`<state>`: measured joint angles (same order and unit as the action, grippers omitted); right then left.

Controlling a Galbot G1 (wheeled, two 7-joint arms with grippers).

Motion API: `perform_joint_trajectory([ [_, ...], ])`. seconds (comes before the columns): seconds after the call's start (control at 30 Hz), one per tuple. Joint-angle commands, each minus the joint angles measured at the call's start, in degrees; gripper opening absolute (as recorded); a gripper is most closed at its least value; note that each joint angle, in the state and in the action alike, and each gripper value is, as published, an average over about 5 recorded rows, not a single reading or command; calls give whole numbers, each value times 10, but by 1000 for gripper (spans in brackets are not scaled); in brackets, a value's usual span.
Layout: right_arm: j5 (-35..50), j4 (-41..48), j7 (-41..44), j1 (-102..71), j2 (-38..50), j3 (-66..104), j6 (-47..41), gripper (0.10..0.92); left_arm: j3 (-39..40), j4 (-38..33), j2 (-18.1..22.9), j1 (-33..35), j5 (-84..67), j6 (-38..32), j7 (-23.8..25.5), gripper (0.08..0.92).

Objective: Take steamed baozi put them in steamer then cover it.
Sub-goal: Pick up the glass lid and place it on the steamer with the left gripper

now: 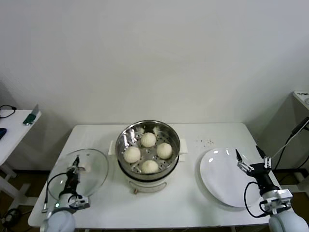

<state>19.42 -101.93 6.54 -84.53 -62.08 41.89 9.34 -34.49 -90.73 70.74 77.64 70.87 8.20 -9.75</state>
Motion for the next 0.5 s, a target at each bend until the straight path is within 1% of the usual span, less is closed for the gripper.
perform_joint_trajectory([
  [0.03, -3, 13, 1, 15, 10, -3, 1, 823, -16, -191, -36, 82, -43, 97, -6, 150],
  [0.17, -3, 26, 2, 27, 21, -10, 2, 823, -7, -276, -67, 111, -33, 200, -9, 150],
  [0.3, -7, 41, 5, 43, 31, -20, 3, 823, 4, -336, -113, 117, -45, 270, 4, 150],
  [0.37, -10, 48, 7, 53, 33, -27, 4, 823, 18, -354, -144, 110, -60, 297, 12, 150],
  [0.5, -20, 59, 6, 73, 34, -47, 3, 823, 66, -366, -207, 75, -82, 333, 13, 150],
])
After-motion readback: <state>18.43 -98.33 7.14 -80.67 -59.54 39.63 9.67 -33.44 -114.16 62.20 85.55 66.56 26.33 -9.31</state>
